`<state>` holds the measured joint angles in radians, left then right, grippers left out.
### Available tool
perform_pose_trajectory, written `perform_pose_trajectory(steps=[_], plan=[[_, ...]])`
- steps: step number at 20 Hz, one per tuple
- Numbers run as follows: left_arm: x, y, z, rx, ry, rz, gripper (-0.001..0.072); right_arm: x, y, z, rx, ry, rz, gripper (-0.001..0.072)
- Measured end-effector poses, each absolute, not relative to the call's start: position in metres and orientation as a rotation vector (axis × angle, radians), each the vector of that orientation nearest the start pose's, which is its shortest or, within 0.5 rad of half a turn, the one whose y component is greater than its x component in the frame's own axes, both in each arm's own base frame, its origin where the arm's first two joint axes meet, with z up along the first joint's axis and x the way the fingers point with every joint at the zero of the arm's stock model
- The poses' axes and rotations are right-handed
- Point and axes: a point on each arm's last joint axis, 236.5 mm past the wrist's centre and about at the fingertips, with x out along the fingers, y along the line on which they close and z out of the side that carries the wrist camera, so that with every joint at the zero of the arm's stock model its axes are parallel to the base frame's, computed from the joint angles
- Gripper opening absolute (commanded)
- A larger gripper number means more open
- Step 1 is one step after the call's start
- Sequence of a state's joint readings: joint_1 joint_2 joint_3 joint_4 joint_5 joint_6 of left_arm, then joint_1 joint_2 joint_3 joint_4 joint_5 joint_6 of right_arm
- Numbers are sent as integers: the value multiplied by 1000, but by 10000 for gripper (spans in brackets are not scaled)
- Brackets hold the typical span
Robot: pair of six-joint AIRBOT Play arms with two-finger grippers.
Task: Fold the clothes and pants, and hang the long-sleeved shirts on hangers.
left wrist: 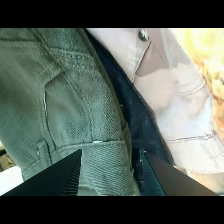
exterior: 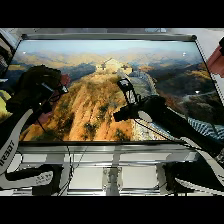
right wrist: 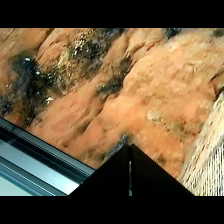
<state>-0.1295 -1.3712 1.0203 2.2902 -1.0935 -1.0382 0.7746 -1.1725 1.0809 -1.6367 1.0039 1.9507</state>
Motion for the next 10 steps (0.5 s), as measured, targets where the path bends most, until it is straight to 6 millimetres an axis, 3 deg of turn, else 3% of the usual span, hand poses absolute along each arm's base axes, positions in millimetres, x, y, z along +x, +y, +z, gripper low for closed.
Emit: perform_pose_trajectory(steps=[3,10], plan=[[384,97,-19,1261,1402,-172,443,290,267,34,-145,1109,457,25],[371,136,-22,1201,1474,-122,443,290,267,34,-142,1111,459,25]])
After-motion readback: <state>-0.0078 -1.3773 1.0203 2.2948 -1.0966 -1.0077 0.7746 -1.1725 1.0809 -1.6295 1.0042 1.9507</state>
